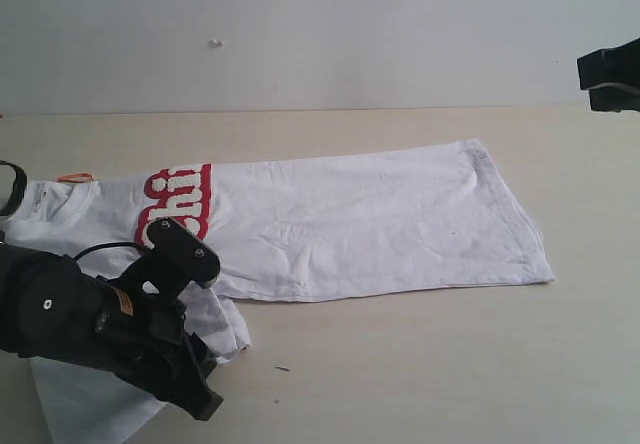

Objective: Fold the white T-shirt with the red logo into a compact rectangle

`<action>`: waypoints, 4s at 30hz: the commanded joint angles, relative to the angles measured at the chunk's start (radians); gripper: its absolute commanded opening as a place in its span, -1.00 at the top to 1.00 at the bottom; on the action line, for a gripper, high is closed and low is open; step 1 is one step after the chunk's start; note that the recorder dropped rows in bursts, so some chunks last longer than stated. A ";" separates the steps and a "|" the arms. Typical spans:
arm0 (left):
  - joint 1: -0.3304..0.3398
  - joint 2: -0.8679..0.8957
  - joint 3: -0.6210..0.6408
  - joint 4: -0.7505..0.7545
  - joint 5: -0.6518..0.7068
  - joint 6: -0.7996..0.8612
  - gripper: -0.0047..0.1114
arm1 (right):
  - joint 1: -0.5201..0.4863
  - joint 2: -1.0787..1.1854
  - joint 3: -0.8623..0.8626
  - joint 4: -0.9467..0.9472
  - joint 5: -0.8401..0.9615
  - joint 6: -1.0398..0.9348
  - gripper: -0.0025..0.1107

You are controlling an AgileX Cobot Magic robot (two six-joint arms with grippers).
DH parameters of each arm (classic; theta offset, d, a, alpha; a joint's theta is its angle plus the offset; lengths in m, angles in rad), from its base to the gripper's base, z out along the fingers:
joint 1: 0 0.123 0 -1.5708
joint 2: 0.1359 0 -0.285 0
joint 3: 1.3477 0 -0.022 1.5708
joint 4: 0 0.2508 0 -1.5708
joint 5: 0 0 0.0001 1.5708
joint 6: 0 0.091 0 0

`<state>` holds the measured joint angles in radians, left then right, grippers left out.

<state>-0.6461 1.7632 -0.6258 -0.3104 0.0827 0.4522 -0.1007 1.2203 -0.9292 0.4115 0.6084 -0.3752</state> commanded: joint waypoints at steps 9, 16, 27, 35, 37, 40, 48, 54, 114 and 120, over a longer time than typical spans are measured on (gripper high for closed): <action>-0.002 -0.033 -0.079 0.174 0.336 -0.007 0.92 | -0.003 0.004 0.005 0.041 -0.005 -0.045 0.96; -0.002 -0.123 -0.286 0.399 0.614 -0.011 0.92 | -0.003 0.004 0.005 0.057 -0.008 -0.050 0.96; -0.002 -0.079 -0.375 0.891 0.425 -0.007 0.92 | -0.003 0.004 0.005 0.076 -0.008 -0.050 0.96; -0.002 0.009 -0.375 1.029 0.266 -0.007 0.92 | -0.003 0.004 0.005 0.077 -0.008 -0.050 0.96; 0.001 0.029 -0.375 1.085 0.262 -0.015 0.92 | -0.003 0.004 0.005 0.078 -0.006 -0.050 0.96; 0.023 0.053 -0.375 1.117 0.203 -0.053 0.87 | -0.003 0.004 0.005 0.078 0.000 -0.050 0.96; 0.108 0.058 -0.393 1.117 0.063 -0.147 0.06 | -0.003 0.004 0.005 0.078 0.004 -0.050 0.96; 0.129 0.058 -0.403 1.091 0.070 -0.201 0.04 | -0.003 0.004 0.005 0.078 0.003 -0.053 0.96; 0.330 0.314 -0.559 0.780 0.004 -0.699 0.92 | -0.003 0.004 0.005 0.111 -0.022 -0.076 0.96; 0.330 0.320 -0.559 0.780 -0.008 -0.699 0.92 | -0.003 0.004 0.005 0.111 -0.011 -0.076 0.96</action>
<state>-0.3179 2.0772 -1.1824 0.4779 0.0977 -0.2349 -0.1007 1.2203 -0.9292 0.5195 0.6037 -0.4406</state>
